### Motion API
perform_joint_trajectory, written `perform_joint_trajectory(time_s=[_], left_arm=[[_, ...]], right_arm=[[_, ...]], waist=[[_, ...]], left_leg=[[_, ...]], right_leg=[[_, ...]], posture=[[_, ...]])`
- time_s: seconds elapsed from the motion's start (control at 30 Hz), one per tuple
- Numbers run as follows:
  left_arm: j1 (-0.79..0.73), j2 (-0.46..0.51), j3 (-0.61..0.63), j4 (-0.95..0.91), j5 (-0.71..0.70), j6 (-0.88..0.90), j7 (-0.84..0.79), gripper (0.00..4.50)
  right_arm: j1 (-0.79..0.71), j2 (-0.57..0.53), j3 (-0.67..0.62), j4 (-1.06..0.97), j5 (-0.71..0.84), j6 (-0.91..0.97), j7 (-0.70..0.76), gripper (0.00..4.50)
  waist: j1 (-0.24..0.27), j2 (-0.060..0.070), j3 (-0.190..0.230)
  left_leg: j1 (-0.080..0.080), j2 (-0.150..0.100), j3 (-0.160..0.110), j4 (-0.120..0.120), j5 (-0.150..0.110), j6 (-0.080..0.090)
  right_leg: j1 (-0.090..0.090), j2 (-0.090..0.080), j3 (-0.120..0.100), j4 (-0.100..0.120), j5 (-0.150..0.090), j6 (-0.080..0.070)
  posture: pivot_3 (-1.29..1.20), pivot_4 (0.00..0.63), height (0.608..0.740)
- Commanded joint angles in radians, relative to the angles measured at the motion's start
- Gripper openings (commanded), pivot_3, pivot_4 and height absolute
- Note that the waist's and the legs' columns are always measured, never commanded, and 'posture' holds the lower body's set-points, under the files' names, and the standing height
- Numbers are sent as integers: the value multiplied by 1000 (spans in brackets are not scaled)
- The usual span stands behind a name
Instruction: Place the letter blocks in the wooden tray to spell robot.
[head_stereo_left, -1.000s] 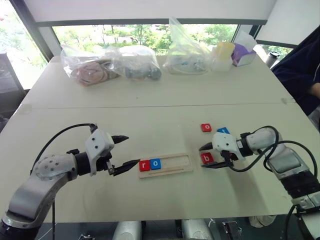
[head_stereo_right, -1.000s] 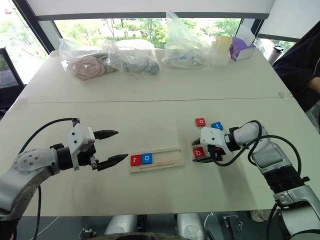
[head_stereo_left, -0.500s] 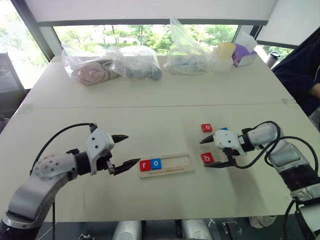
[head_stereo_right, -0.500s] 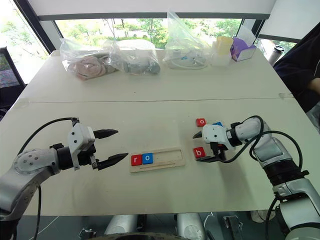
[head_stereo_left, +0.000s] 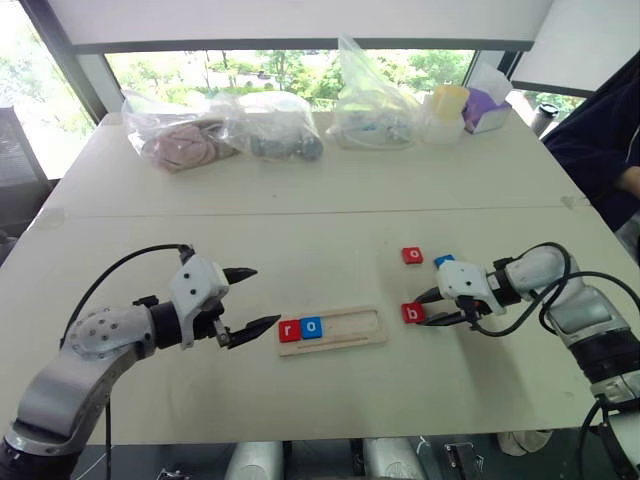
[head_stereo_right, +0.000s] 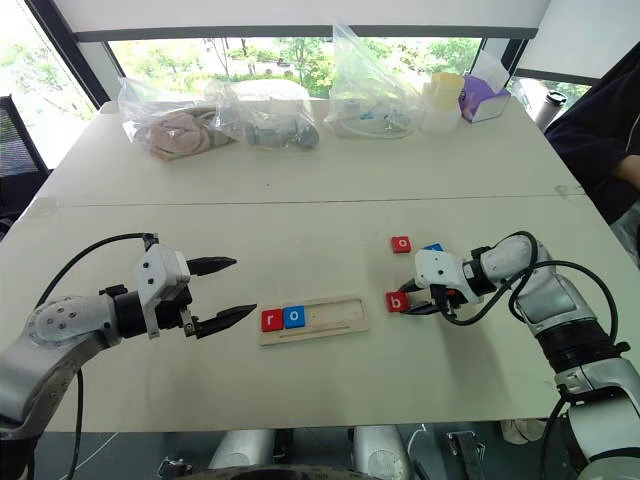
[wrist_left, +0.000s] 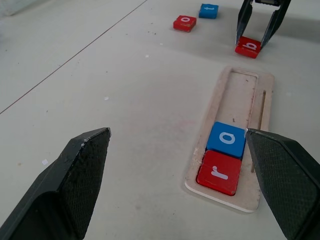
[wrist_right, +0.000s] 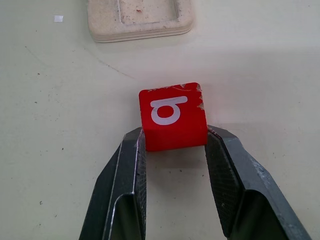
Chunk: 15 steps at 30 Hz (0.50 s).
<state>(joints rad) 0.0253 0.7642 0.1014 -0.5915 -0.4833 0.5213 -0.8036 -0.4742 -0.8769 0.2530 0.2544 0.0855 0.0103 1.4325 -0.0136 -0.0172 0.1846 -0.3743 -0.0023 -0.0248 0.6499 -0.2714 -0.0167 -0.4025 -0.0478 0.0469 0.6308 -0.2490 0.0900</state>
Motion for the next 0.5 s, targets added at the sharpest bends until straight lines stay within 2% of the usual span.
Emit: perform_joint_trajectory(time_s=[0.03, 0.27, 0.5], left_arm=[[3, 10, 17, -23, -3, -11, -5, 4500], [6, 12, 21, -27, -6, -9, -5, 4500], [17, 12, 15, -38, -7, -8, -6, 4500]], right_arm=[[13, -1, -17, -55, 16, 49, -1, 1107], [-3, -15, -52, -246, 105, 197, 16, 1107], [-13, 79, 30, -410, 114, 341, -41, 1107]], waist=[[0, 0, 0], [0, 1, 1], [0, 1, 1]], left_leg=[[0, 0, 0, 0, 0, 0], [-1, 0, 0, -1, 0, 0], [-1, 0, -1, -1, 0, 0]], right_leg=[[0, 0, 0, 0, 0, 0], [-2, 0, 0, 0, 0, 0], [-2, 0, 0, 0, 0, 0]], posture=[[0, 150, 740], [0, 150, 740], [0, 150, 740]])
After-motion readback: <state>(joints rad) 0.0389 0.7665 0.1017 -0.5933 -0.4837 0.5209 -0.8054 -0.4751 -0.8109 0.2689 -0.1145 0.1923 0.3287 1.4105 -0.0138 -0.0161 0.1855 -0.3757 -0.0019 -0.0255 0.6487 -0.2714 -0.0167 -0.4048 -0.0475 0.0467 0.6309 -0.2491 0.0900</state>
